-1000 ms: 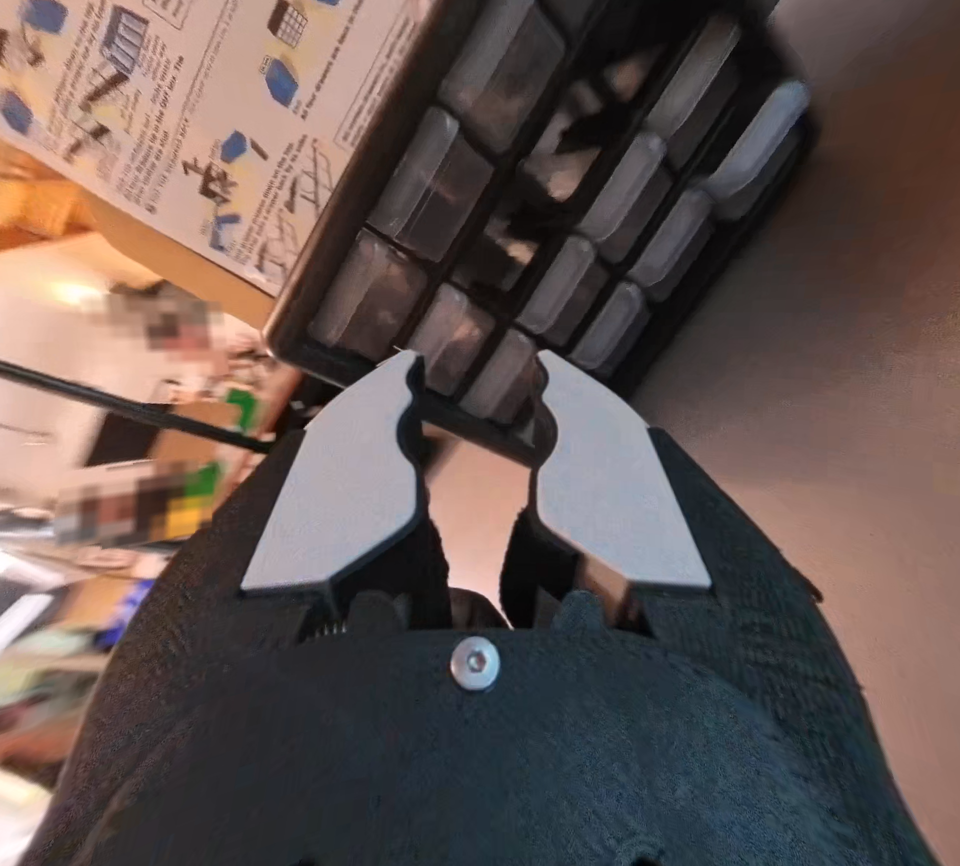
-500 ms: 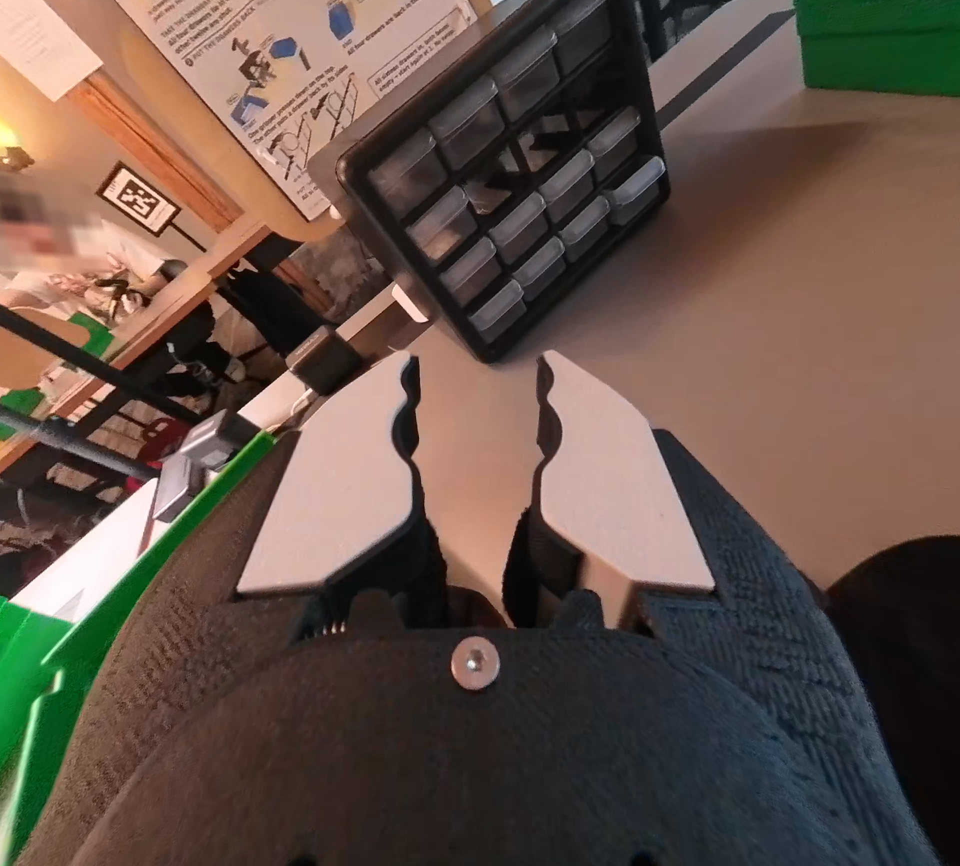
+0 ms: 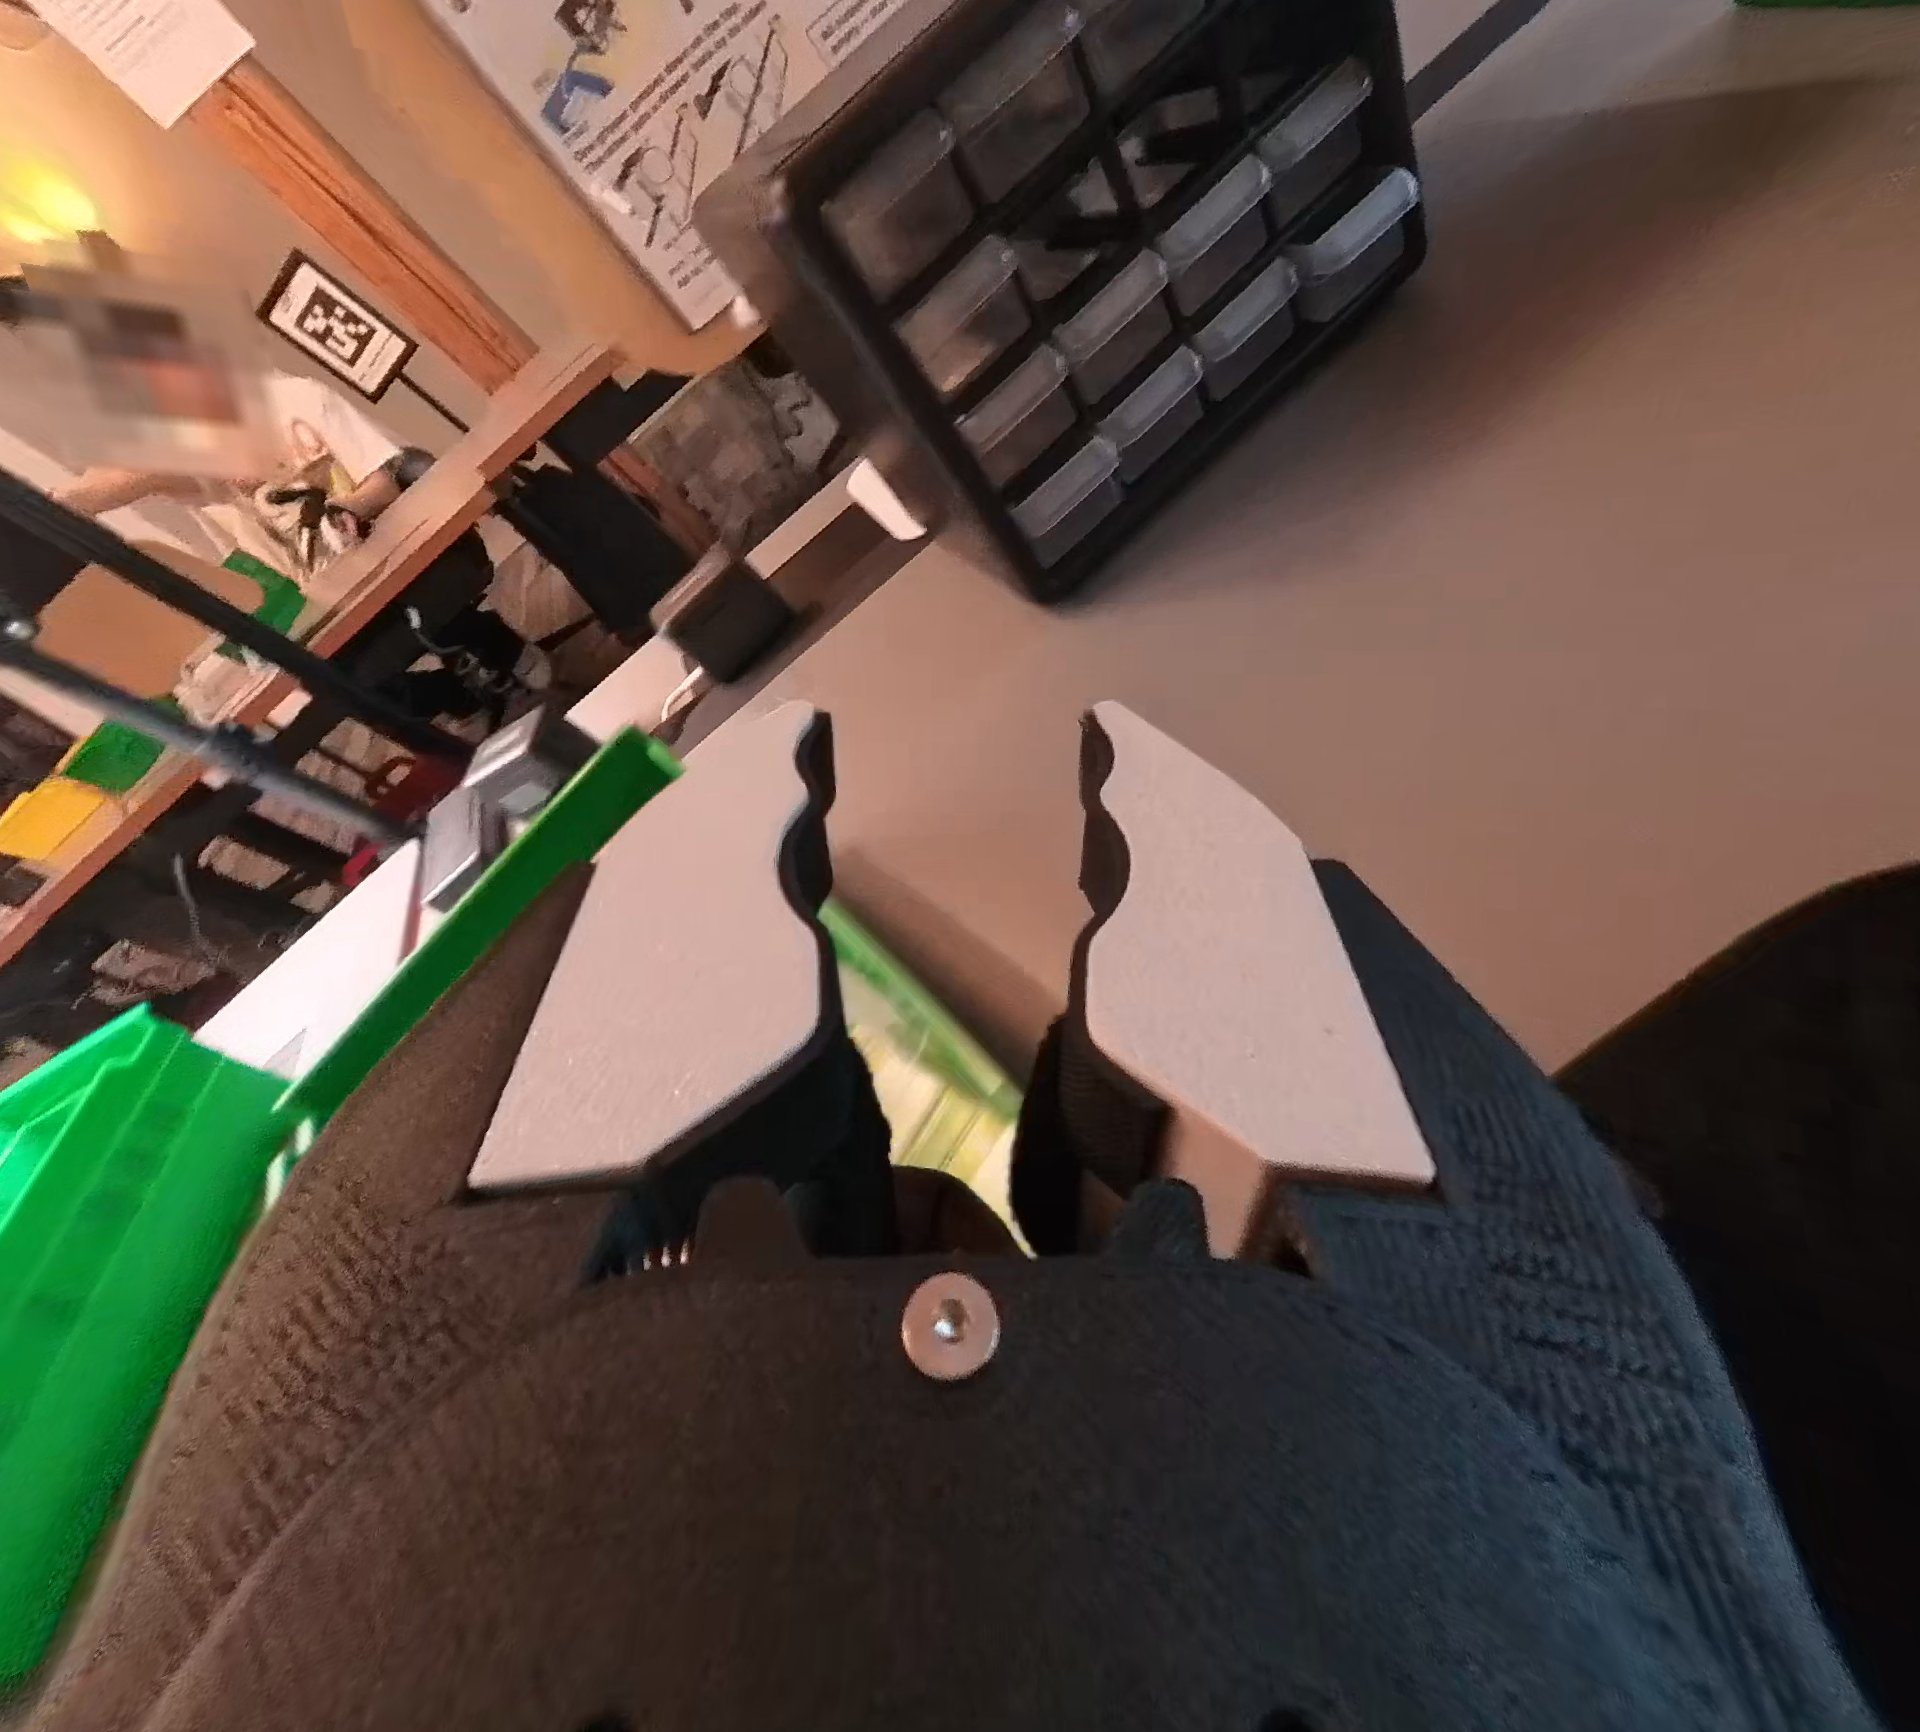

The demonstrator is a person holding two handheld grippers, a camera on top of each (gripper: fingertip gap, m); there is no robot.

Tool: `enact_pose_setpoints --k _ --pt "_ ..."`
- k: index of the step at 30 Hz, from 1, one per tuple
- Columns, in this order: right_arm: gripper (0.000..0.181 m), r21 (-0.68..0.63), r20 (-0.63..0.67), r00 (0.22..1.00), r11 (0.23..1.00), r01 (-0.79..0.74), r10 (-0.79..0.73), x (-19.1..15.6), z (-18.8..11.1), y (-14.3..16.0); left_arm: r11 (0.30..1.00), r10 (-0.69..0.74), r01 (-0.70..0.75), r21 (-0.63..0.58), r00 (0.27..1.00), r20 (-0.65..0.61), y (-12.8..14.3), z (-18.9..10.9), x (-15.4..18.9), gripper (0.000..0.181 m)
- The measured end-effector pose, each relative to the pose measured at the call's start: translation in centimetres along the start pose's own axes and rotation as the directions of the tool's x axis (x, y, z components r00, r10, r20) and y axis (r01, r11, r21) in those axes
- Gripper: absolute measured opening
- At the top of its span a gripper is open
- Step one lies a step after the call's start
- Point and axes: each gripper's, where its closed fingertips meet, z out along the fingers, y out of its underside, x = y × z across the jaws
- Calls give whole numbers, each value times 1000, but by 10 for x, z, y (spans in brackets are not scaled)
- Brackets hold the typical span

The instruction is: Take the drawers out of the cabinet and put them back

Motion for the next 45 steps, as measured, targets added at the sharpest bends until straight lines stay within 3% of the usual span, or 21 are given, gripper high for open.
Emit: enact_pose_setpoints --k 4,8,11,15,20,25,30,36,40,45 --pt "58 -66 76 996 996 53 -48 -59 -40 73 984 -96 84 -158 993 -73 40 -33 -38 49" --pt "60 -53 65 993 994 98 -95 -81 -59 122 907 -45 14 -421 997 -62 96 -48 -68 52" --pt "65 -27 67 988 990 140 -138 -84 -65 114 881 -30 -50 -470 986 -162 112 -39 -58 53" --pt "64 -43 100 994 998 46 -41 -82 -62 122 798 1 -148 -584 970 -244 148 -20 -48 46" --pt "62 -38 100 994 998 55 -51 -82 -61 123 724 10 -199 -661 961 -278 187 1 -50 31" --pt "61 -49 104 993 997 64 -59 -83 -59 126 733 -37 -177 -656 954 -299 201 7 -48 11" --pt "60 -51 110 992 996 68 -62 -84 -59 127 833 -13 -108 -543 977 -215 166 -4 -66 5" --pt "60 -37 123 988 995 97 -91 -89 -59 125 952 83 -118 -283 987 -135 86 -18 -76 4" --pt "61 -35 130 988 995 94 -88 -91 -60 124 969 233 -242 -42 960 -155 21 -16 -45 4" --pt "69 45 252 965 997 60 -69 -109 -67 111 880 472 -414 231 813 -341 -37 -6 44 4"
